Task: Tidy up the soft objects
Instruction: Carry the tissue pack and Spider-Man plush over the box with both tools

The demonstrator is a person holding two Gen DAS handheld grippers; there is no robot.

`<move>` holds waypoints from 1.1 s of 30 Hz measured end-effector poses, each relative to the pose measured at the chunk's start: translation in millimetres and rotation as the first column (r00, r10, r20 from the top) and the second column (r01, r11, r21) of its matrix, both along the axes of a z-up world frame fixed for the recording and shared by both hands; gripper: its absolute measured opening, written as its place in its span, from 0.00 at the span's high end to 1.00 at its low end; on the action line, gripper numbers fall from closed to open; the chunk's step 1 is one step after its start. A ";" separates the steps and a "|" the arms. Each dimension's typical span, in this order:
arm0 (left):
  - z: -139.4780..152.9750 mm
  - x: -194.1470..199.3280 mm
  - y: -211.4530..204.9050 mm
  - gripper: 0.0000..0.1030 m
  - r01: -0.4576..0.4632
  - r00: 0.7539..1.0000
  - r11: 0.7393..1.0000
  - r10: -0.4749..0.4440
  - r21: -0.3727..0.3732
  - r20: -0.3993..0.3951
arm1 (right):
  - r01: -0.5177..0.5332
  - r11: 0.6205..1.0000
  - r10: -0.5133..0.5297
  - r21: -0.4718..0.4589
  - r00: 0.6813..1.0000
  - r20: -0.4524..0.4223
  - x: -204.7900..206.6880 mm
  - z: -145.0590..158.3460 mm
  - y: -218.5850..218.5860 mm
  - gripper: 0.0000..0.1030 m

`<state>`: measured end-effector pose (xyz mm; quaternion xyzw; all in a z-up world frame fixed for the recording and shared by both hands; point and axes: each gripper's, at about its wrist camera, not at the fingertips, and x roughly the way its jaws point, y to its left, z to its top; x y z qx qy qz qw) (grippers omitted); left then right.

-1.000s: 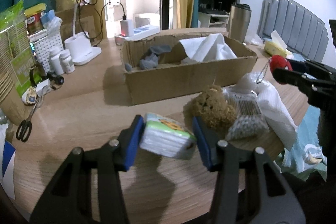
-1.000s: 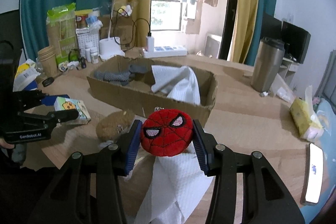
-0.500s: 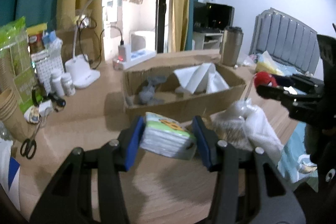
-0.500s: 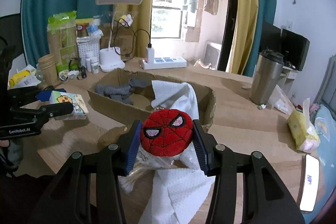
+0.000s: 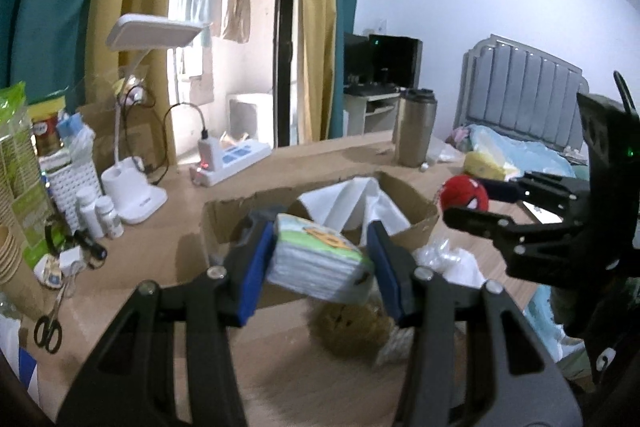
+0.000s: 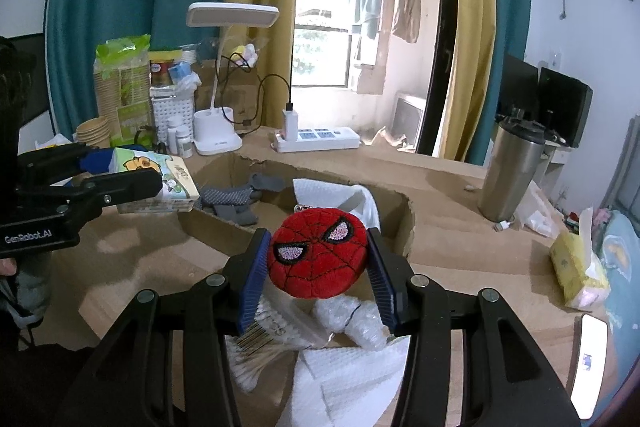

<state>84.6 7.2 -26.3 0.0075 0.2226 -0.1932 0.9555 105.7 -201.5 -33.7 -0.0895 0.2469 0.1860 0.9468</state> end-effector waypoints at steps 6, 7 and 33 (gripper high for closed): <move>1.3 13.2 -14.3 0.52 0.025 1.000 1.000 -0.024 -0.012 0.008 | 0.009 1.000 -0.010 0.004 1.000 0.023 11.1 5.8 -8.0 0.51; 1.1 16.5 -17.2 0.52 0.027 1.000 1.000 -0.027 -0.014 0.007 | 0.011 1.000 -0.011 0.007 1.000 0.025 13.3 6.0 -9.6 0.51; -43.7 97.6 -59.3 0.52 0.045 0.990 0.999 -0.046 -0.011 -0.132 | -0.001 0.998 0.005 0.062 0.998 -0.069 81.4 -24.9 -21.2 0.51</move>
